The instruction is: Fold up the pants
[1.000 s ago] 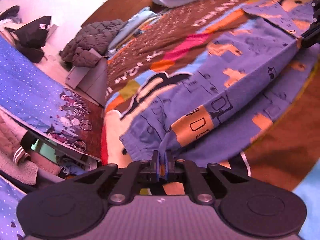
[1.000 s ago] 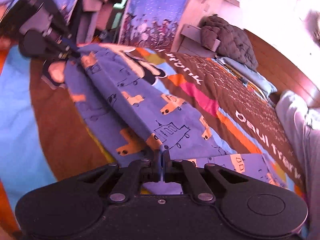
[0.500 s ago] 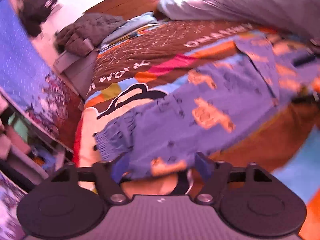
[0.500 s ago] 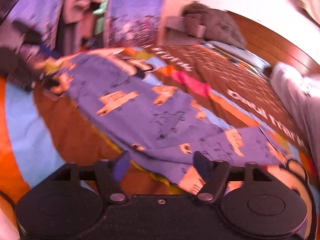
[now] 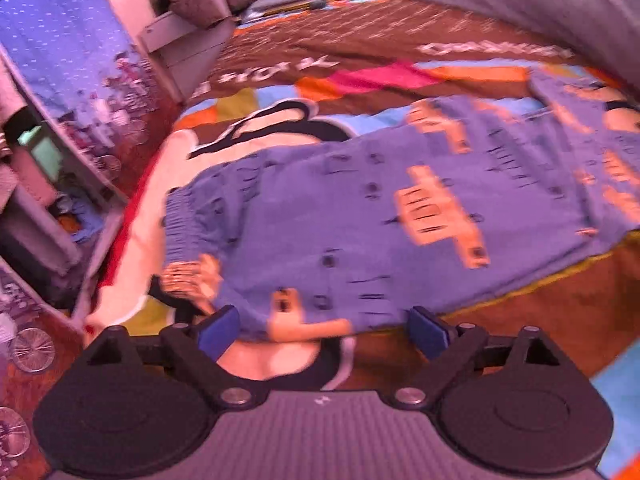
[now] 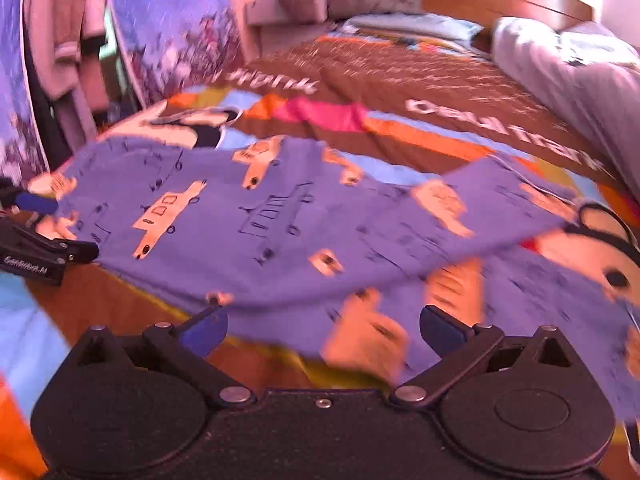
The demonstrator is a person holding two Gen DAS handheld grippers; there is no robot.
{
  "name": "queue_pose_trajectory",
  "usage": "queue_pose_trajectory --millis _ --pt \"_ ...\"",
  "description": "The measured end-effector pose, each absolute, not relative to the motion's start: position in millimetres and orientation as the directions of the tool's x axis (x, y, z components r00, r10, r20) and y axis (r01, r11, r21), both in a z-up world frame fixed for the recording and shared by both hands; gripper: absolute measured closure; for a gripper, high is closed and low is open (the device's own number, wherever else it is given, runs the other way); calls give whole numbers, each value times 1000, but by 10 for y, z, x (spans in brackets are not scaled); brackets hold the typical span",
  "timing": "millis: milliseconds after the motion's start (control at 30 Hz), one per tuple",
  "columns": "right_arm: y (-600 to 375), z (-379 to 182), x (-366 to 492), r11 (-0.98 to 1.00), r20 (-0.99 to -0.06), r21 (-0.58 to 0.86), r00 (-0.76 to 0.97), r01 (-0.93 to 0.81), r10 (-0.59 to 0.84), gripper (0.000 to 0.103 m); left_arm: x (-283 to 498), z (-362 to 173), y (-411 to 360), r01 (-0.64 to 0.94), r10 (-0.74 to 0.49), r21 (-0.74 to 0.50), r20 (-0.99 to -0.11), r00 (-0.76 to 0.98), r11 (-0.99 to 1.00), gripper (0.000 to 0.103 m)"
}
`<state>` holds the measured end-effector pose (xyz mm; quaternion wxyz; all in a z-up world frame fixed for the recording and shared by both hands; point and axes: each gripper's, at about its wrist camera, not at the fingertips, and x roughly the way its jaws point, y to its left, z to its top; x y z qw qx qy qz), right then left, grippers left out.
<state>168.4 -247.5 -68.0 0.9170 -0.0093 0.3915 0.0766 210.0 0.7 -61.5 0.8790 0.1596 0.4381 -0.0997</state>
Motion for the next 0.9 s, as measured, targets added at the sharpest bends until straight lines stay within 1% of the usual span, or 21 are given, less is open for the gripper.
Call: queue_pose_trajectory --millis 67,133,267,333,433,467,500,533,600,633,733,800,833,900 --pt "-2707 -591 1418 991 -685 72 716 -117 134 1 2027 -553 -106 364 -117 148 -781 614 920 5" --pt "-2892 -541 1205 996 -663 62 743 -66 90 1 1925 -493 -320 434 -216 111 -741 635 894 0" --pt "-3204 -530 842 995 -593 -6 801 103 -87 1 1821 -460 -902 578 -392 64 -674 626 813 0" --pt "-3329 -566 699 987 -567 2 813 163 -133 1 1853 -517 -1230 605 -430 41 -665 611 795 0" --pt "-3496 -652 571 968 -552 93 821 232 -144 1 2047 -654 -1552 608 -459 -35 -690 560 793 1" --pt "-3546 -680 521 959 -541 144 831 244 -131 1 2136 -697 -1607 603 -476 -89 -708 521 793 4" --pt "-3596 -689 476 950 -527 185 842 250 -119 1 2230 -742 -1635 586 -493 -152 -725 482 796 11" --pt "-3640 -683 430 942 -508 220 854 254 -111 1 2298 -778 -1624 560 -503 -200 -732 460 804 12" --pt "-3734 -705 382 921 -478 297 874 252 -85 1 2389 -827 -1536 503 -528 -289 -727 439 815 13" --pt "-3789 -723 377 909 -475 334 878 247 -64 1 2429 -848 -1475 480 -547 -330 -716 434 813 13" --pt "-3964 -788 426 858 -494 454 869 240 18 1 2536 -914 -1296 431 -615 -453 -678 402 781 18" --pt "-4081 -837 467 813 -500 526 864 248 60 1 2558 -949 -1223 429 -644 -489 -660 387 759 26" --pt "-4112 -850 472 798 -499 544 865 259 59 1 2551 -972 -1208 433 -648 -491 -654 390 756 29" --pt "-4122 -857 469 788 -497 555 866 266 58 1 2503 -1026 -1160 436 -660 -501 -630 409 748 38"
